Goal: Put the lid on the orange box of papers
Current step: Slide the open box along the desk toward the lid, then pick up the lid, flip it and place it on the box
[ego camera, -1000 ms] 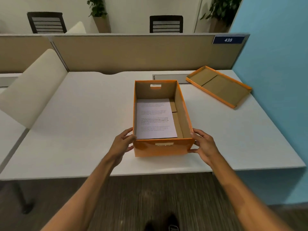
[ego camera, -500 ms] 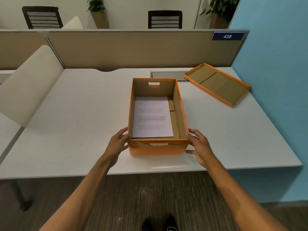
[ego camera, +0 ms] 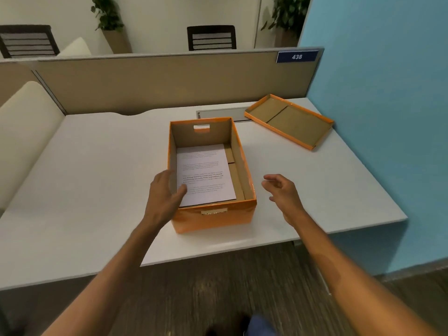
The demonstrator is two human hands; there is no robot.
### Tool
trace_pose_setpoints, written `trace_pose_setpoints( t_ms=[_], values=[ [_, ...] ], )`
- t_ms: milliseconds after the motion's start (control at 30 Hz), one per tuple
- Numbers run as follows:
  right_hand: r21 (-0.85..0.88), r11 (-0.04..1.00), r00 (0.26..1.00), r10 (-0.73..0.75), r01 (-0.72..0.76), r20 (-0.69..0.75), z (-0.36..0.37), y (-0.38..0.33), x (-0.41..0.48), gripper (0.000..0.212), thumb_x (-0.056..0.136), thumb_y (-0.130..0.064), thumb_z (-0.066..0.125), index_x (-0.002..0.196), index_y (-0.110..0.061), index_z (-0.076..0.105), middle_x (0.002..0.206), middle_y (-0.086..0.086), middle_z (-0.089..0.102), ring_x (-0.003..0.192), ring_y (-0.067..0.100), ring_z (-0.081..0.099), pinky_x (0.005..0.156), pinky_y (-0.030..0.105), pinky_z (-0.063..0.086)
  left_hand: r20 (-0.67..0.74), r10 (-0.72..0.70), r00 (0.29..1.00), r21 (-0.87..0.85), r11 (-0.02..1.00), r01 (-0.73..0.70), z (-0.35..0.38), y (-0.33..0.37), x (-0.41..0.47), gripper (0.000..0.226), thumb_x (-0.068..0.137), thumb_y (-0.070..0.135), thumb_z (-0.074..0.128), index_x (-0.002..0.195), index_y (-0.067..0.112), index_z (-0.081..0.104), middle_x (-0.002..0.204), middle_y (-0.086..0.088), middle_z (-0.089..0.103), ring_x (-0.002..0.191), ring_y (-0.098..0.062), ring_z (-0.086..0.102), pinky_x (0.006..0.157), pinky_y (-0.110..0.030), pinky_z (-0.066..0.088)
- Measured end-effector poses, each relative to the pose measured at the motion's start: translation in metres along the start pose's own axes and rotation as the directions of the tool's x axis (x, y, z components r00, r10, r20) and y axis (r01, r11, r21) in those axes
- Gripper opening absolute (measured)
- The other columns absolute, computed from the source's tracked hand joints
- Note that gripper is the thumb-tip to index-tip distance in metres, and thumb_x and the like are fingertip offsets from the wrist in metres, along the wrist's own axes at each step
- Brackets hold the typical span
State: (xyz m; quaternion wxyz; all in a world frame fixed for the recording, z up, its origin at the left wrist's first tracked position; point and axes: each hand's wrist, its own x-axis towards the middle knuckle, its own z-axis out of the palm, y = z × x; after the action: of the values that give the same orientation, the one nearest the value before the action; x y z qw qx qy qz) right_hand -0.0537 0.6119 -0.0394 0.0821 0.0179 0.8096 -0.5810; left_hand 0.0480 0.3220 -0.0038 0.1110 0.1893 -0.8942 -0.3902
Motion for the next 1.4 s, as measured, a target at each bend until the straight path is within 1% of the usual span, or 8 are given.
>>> trace_pose_setpoints(
  t_ms=[233,533,700,967,1067,1167,1233,1400],
  values=[
    [-0.005,0.996,0.993,-0.087,0.087,-0.079,-0.04,-0.02,0.024,0.026,0.094,-0.022,0.066,0.119,-0.016,0.068,0.111,0.001,0.071,0.105,0.015,0.065,0.089,0.033,0.056,0.061,0.216,0.974,-0.024,0.976,-0.215,0.032,0.083,0.02,0.048,0.093,0.025,0.061,0.138,0.013,0.047,0.145,-0.011,0.048,0.132,-0.026,0.043,0.107,-0.043,0.036],
    [-0.013,0.997,0.985,-0.082,0.081,-0.151,-0.119,-0.009,0.116,0.021,0.094,-0.016,0.066,0.114,-0.012,0.07,0.108,0.004,0.072,0.102,0.018,0.067,0.09,0.036,0.056,0.151,0.263,0.953,-0.145,0.959,-0.242,0.128,0.178,0.079,0.051,0.093,0.025,0.061,0.141,0.015,0.046,0.15,-0.009,0.043,0.133,-0.027,0.044,0.108,-0.048,0.04],
    [0.002,1.0,0.988,-0.007,0.008,-0.156,-0.167,0.013,0.188,0.02,0.093,-0.015,0.066,0.112,-0.011,0.071,0.104,0.006,0.073,0.101,0.022,0.067,0.091,0.041,0.057,0.188,0.182,0.965,-0.196,0.97,-0.145,0.2,0.214,0.13,0.051,0.093,0.025,0.061,0.141,0.015,0.046,0.15,-0.009,0.044,0.132,-0.024,0.046,0.107,-0.045,0.043],
    [0.049,0.973,0.958,0.233,-0.228,-0.167,-0.218,0.063,0.287,0.017,0.089,-0.012,0.063,0.104,-0.012,0.07,0.097,0.008,0.072,0.088,0.024,0.067,0.087,0.048,0.06,0.317,-0.098,0.943,-0.312,0.928,0.201,0.321,0.233,0.182,0.053,0.09,0.025,0.063,0.139,0.018,0.047,0.14,-0.006,0.053,0.114,-0.022,0.059,0.087,-0.034,0.051],
    [0.094,0.942,0.925,0.335,-0.323,-0.178,-0.223,0.078,0.319,0.021,0.089,-0.013,0.063,0.109,-0.012,0.068,0.092,0.007,0.07,0.082,0.021,0.067,0.087,0.047,0.06,0.45,-0.221,0.865,-0.374,0.833,0.408,0.361,0.234,0.203,0.057,0.088,0.026,0.067,0.14,0.016,0.044,0.138,-0.01,0.053,0.112,-0.026,0.059,0.092,-0.038,0.053],
    [0.179,0.906,0.892,0.413,-0.383,-0.182,-0.223,0.089,0.346,0.024,0.089,-0.013,0.065,0.112,-0.009,0.066,0.089,0.009,0.069,0.079,0.021,0.066,0.077,0.038,0.06,0.603,-0.354,0.715,-0.503,0.527,0.685,0.395,0.237,0.225,0.061,0.089,0.019,0.068,0.142,0.008,0.039,0.136,-0.017,0.054,0.117,-0.033,0.057,0.097,-0.046,0.052],
    [0.245,0.878,0.873,0.456,-0.41,-0.172,-0.222,0.096,0.361,0.026,0.088,-0.009,0.064,0.114,-0.006,0.065,0.095,0.016,0.07,0.079,0.024,0.066,0.072,0.035,0.059,0.632,-0.406,0.66,-0.519,0.411,0.75,0.415,0.24,0.239,0.061,0.088,0.017,0.069,0.14,0.004,0.041,0.132,-0.016,0.054,0.117,-0.033,0.057,0.097,-0.046,0.052],
    [0.372,0.807,0.822,0.544,-0.458,-0.169,-0.216,0.105,0.394,0.026,0.087,-0.011,0.067,0.11,0.002,0.067,0.097,0.025,0.074,0.084,0.032,0.074,0.077,0.042,0.063,0.614,-0.513,0.6,-0.538,0.284,0.794,0.45,0.241,0.268,0.029,0.085,0.014,0.072,0.108,0.002,0.06,0.117,-0.02,0.059,0.105,-0.031,0.063,0.093,-0.042,0.055]
  ],
)
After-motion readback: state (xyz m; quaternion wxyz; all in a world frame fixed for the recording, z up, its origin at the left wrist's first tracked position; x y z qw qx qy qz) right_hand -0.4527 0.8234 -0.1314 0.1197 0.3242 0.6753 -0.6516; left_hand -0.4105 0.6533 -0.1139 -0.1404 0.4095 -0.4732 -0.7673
